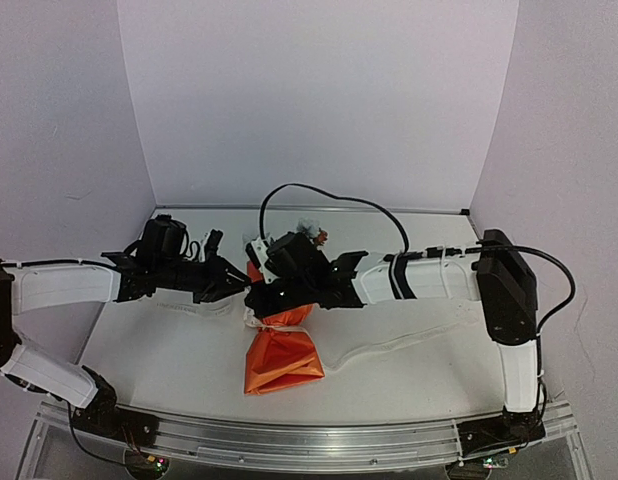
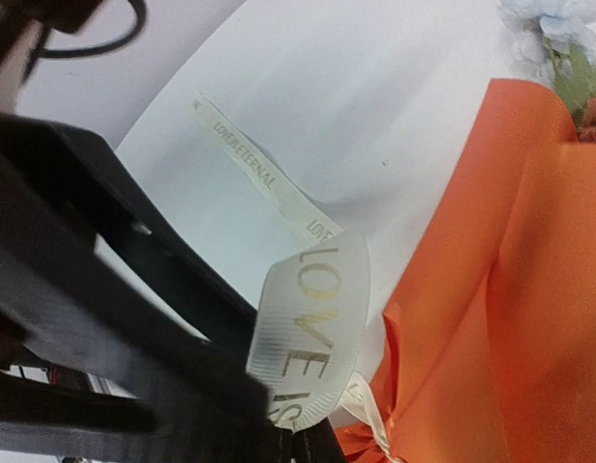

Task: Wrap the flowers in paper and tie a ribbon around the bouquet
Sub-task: Cross the half-tied ribbon over the folded bouquet.

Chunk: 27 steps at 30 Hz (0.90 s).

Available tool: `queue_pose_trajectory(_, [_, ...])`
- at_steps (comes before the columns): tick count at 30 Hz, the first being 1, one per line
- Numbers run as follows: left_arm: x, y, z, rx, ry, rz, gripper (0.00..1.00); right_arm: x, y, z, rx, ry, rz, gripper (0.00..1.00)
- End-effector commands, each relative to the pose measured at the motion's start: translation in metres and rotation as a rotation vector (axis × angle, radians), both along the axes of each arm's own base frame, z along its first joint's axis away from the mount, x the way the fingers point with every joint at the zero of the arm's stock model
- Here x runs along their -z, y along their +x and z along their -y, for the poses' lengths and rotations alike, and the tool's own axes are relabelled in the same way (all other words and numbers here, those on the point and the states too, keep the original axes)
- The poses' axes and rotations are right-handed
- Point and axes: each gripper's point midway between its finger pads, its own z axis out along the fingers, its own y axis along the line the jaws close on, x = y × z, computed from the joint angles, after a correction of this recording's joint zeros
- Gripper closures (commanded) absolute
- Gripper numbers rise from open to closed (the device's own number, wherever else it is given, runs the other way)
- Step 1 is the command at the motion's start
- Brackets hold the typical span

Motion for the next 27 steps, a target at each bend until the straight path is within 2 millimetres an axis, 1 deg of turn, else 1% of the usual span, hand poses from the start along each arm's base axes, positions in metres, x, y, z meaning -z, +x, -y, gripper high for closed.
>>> queue_pose_trajectory(1, [-0.049,0.006,0.004,0.015,-0.033,0.116,0.69,-0.031,0.007,0.017,0.095,0.055,0.057,1.0])
queue_pose_trajectory(2, [-0.054,0.004,0.004,0.025,-0.039,0.129,0.66,-0.029,0.006,0.02,0.102,0.05,0.058,1.0])
queue_pose_trajectory(4, [-0.066,0.001,0.003,0.037,-0.035,0.159,0.61,-0.032,0.005,0.022,0.113,0.067,0.073,1.0])
queue_pose_trajectory(6, [-0.067,0.003,-0.004,0.016,0.012,0.184,0.58,-0.034,0.004,0.026,0.127,0.07,0.087,1.0])
queue_pose_trajectory(8, [-0.063,0.006,-0.013,-0.012,0.075,0.204,0.56,-0.036,0.004,0.029,0.139,0.077,0.098,1.0])
queue_pose_trajectory(10, [-0.049,0.011,-0.018,-0.017,0.148,0.213,0.55,-0.039,0.004,0.03,0.144,0.089,0.106,1.0])
queue_pose_trajectory(12, [-0.027,0.016,-0.022,-0.011,0.218,0.199,0.55,-0.042,0.003,0.031,0.143,0.102,0.111,1.0])
queue_pose_trajectory(15, [-0.002,0.024,-0.021,0.006,0.258,0.192,0.52,-0.046,0.003,0.037,0.162,0.112,0.135,1.0])
queue_pose_trajectory(17, [0.007,0.029,-0.017,0.023,0.261,0.195,0.5,-0.05,0.002,0.039,0.164,0.123,0.145,1.0])
queue_pose_trajectory(21, [0.013,0.038,-0.006,0.05,0.244,0.208,0.49,-0.051,0.001,0.042,0.169,0.131,0.149,1.0])
queue_pose_trajectory(24, [0.024,0.041,0.0,0.063,0.238,0.186,0.51,-0.051,0.0,0.044,0.173,0.141,0.149,1.0])
queue_pose_trajectory(27, [0.033,0.04,0.006,0.075,0.221,0.16,0.53,-0.052,0.0,0.046,0.184,0.142,0.156,1.0])
